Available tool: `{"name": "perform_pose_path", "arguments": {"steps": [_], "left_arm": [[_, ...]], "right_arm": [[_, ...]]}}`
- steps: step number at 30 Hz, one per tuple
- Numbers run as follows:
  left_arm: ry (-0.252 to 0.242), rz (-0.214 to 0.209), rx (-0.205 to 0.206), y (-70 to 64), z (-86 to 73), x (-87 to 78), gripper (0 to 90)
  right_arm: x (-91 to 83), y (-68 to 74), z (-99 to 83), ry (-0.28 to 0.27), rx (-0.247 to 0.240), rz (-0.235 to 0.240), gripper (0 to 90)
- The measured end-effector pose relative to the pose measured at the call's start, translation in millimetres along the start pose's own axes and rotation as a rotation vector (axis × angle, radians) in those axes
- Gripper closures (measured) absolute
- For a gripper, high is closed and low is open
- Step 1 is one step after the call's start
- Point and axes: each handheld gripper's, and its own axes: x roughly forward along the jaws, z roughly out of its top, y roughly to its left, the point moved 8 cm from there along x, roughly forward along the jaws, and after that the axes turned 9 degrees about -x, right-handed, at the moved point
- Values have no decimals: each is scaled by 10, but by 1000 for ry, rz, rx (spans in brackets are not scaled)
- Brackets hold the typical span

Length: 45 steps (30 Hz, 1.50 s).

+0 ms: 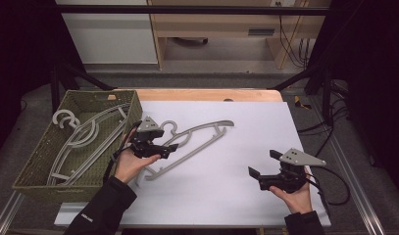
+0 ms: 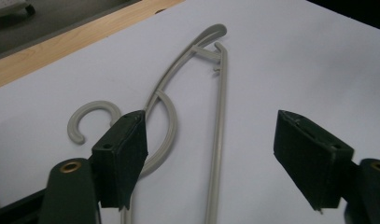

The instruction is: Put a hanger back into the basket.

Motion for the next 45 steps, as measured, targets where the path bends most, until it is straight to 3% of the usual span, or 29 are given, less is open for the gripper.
{"name": "perform_pose_path", "arguments": {"steps": [6,16,25,27,30,32,36,45], "left_arm": [[59,63,-1,187,-83,214,312],[150,98,-26,339,-281,437,362],[190,118,-88,472,-460,599,417],[194,110,-74,460,-481,615,423],[197,130,-54,481,-501,622,430],[201,159,-74,555,-538,643,435],[230,181,-67,606,-598,662,443],[246,182,-110,665,-689,705,502]], "right_arm": [[15,4,-15,10,-3,3,38],[33,17,-25,16,-7,5,40],[36,28,-27,19,-7,9,41],[34,28,-27,18,-8,9,41],[33,26,-27,18,-7,8,42],[37,28,-26,17,-9,8,42],[36,31,-22,15,-12,9,42],[29,37,-19,15,-7,11,40]]}}
